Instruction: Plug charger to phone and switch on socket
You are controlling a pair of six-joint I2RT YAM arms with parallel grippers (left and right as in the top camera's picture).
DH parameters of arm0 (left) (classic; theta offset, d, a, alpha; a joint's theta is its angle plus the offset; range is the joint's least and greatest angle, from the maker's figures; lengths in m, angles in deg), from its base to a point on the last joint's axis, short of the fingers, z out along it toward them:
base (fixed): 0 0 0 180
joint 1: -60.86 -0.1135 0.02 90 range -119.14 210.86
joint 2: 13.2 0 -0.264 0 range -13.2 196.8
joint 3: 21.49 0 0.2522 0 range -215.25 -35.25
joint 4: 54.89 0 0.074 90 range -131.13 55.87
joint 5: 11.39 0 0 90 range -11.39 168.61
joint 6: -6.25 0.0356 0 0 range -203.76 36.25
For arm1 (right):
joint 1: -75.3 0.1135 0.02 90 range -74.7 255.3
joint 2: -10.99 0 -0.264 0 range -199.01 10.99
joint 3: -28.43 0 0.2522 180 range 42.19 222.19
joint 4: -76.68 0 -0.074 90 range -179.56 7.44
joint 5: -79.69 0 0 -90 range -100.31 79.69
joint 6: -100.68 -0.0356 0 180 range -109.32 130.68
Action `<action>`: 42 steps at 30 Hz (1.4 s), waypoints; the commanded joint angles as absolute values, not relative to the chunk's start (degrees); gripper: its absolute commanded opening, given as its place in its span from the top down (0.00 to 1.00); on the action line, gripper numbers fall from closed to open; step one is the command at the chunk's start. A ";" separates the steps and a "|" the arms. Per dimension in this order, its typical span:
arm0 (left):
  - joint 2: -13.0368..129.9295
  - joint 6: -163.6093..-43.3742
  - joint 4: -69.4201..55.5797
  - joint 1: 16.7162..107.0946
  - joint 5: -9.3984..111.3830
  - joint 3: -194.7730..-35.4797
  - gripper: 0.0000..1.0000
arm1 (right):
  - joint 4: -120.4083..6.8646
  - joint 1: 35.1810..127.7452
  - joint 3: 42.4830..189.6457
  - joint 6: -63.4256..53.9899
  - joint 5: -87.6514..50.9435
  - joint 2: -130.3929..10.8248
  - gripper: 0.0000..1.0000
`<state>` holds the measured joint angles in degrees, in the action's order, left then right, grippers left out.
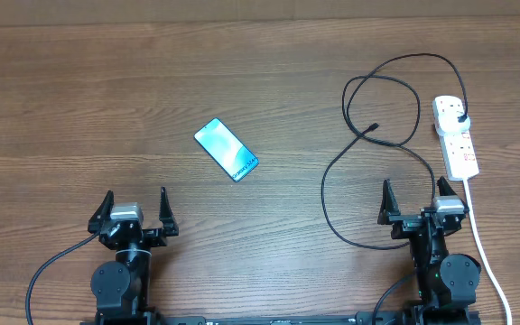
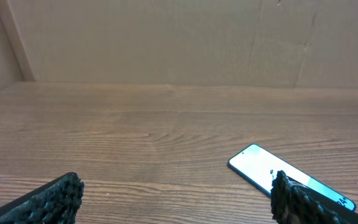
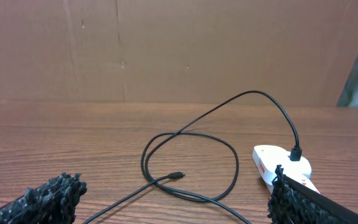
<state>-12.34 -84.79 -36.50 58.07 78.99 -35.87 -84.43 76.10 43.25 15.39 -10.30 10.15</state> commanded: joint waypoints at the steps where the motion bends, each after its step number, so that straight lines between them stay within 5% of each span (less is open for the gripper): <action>1: -12.99 -83.70 -36.70 57.92 78.14 -35.50 0.00 | -84.78 76.32 42.64 15.67 -10.45 10.82 0.00; 31: -12.53 -85.91 -34.43 57.87 77.37 -47.24 0.00 | -84.78 76.32 42.64 15.67 -10.45 10.82 0.00; 42: 4.97 -86.10 -30.41 57.87 77.05 -65.36 0.00 | -84.78 76.32 42.64 15.67 -10.45 10.82 0.00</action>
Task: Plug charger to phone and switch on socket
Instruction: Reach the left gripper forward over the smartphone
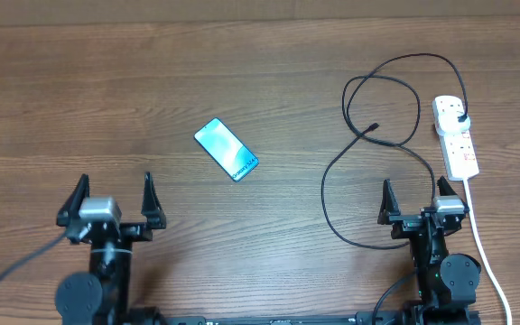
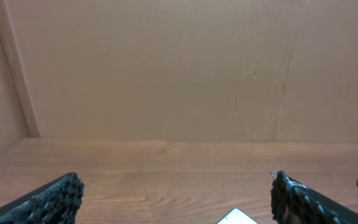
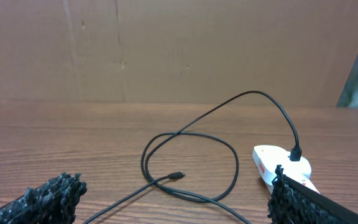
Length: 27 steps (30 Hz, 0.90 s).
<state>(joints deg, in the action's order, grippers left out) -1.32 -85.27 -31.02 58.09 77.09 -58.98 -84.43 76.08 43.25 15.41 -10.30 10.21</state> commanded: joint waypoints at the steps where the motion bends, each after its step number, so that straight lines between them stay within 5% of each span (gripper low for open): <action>1: 7.44 -86.10 -30.27 57.89 77.00 -67.52 0.01 | -84.78 76.32 42.64 15.67 -10.45 10.82 0.00; 10: 27.27 -86.10 -22.32 57.89 71.84 -89.68 0.00 | -84.78 76.32 42.64 15.67 -10.45 10.82 0.00; 20: 36.38 -93.51 -10.84 57.89 44.02 -96.79 0.00 | -84.78 76.32 42.64 15.67 -10.45 10.82 0.00; 27: 45.87 -105.29 -5.12 58.22 50.86 -106.10 0.00 | -84.78 76.32 42.64 15.67 -10.45 10.82 0.00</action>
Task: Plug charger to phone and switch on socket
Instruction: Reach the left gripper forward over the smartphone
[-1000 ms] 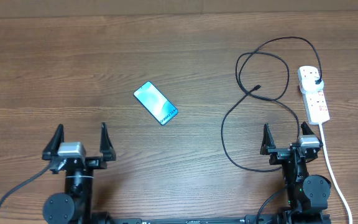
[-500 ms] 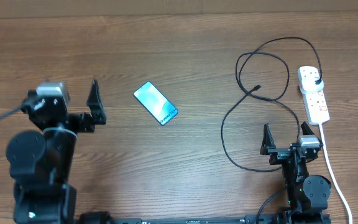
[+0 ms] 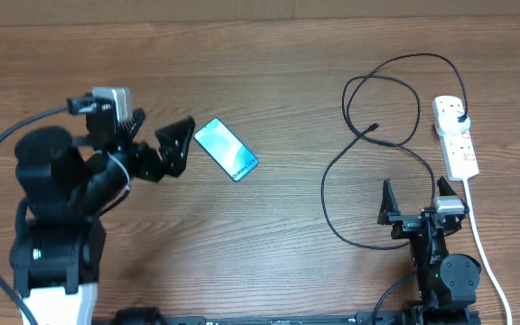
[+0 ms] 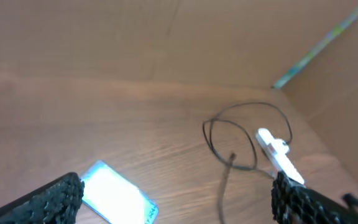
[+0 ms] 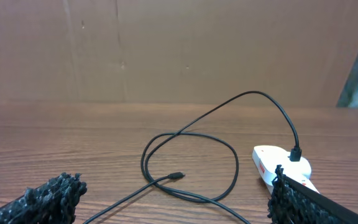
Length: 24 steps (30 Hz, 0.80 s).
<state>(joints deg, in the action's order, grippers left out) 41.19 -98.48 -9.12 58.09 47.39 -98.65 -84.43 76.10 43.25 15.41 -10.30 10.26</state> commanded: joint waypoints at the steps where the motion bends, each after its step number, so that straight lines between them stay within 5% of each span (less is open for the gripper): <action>1: 48.05 -105.97 -2.04 58.75 54.82 -108.88 0.00 | -84.78 76.32 42.64 15.67 -10.45 10.82 0.00; 12: 69.71 -129.60 17.24 73.06 89.22 -130.86 0.00 | -84.78 76.32 42.64 15.67 -10.45 10.82 0.00; 24: 91.53 -130.12 21.99 74.72 81.75 -135.10 0.00 | -84.78 76.32 42.64 15.67 -10.45 10.82 0.00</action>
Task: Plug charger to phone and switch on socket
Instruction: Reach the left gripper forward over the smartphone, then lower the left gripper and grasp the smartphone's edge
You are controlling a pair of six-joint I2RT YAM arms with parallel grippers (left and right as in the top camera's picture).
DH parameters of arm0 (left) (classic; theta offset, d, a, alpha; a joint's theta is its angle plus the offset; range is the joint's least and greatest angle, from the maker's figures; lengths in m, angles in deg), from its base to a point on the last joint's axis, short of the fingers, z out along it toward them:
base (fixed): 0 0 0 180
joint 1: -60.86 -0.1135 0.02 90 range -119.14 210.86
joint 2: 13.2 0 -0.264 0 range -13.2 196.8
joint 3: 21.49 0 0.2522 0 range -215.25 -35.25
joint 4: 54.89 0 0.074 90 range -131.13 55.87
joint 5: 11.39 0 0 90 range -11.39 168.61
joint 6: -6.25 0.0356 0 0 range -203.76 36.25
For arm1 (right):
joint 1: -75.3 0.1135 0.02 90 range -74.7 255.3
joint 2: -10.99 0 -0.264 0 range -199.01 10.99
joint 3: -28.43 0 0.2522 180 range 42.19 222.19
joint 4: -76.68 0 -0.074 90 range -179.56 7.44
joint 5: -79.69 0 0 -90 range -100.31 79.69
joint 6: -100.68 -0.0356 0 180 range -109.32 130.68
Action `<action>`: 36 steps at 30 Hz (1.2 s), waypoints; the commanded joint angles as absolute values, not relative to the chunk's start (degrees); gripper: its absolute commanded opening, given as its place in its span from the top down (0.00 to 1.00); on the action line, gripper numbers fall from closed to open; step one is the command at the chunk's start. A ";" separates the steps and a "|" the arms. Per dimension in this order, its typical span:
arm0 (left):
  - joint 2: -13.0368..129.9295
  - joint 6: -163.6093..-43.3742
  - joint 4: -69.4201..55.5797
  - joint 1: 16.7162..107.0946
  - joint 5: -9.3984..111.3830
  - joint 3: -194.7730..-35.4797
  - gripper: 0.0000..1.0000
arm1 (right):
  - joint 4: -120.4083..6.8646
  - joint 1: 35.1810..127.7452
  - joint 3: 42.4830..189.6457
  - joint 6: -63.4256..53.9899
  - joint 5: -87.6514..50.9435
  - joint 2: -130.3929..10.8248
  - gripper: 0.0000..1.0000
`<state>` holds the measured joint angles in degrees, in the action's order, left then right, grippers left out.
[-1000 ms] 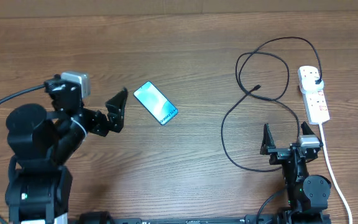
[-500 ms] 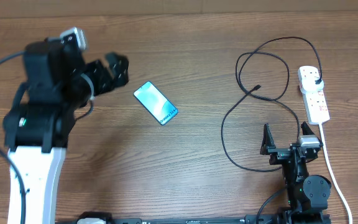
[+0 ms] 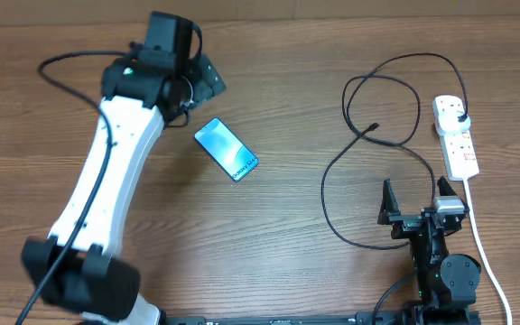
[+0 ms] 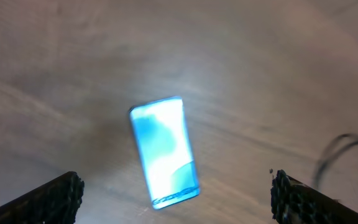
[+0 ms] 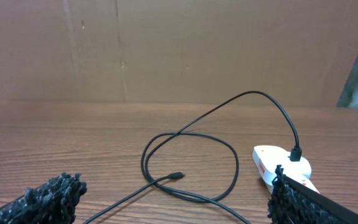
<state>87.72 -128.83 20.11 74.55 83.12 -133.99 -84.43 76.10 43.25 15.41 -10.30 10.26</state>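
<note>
The phone [image 3: 226, 150], its screen lit blue, lies flat on the wooden table [image 3: 287, 54] left of centre. My left gripper [image 3: 202, 79] hangs open just beyond its far end, and its wrist view looks down on the phone [image 4: 163, 149], which lies ahead of the open left gripper [image 4: 176, 193]. The black charger cable [image 3: 382, 86] lies looped at the right, its free connector [image 3: 374, 127] loose on the wood. Its plug [image 3: 459, 116] sits in the white socket strip [image 3: 454, 135]. My right gripper [image 3: 413, 194] rests open near the front edge. Its view shows the connector [image 5: 178, 175] and the strip [image 5: 278, 163].
The strip's white lead [image 3: 486, 253] runs down the right side past the right arm's base. A cardboard wall [image 5: 179, 50] stands along the table's far edge. Bare wood lies between the phone and the cable loops.
My left arm has moved from the phone's left side to beyond its far end, and its camera now looks down on the phone. The right arm, cable and phone are unmoved.
Both grippers first rested open near the front edge. Then the left arm stood further left, its view raised off the table. Later it was reaching beside the phone's left, and now it is stretched out beyond the phone. The right arm has stayed put.
</note>
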 commanded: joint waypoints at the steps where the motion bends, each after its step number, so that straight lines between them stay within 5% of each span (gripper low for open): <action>1: 92.73 -130.41 22.53 74.72 80.08 -135.10 0.00 | -84.78 76.32 42.64 15.67 -10.45 10.82 0.00; 13: 109.69 -140.57 24.59 74.72 66.40 -135.08 0.00 | -84.78 76.32 42.64 15.67 -10.45 10.82 0.00; 36: 114.19 -141.27 18.44 75.62 71.58 -134.73 0.00 | -84.78 76.32 42.64 15.67 -10.45 10.82 0.00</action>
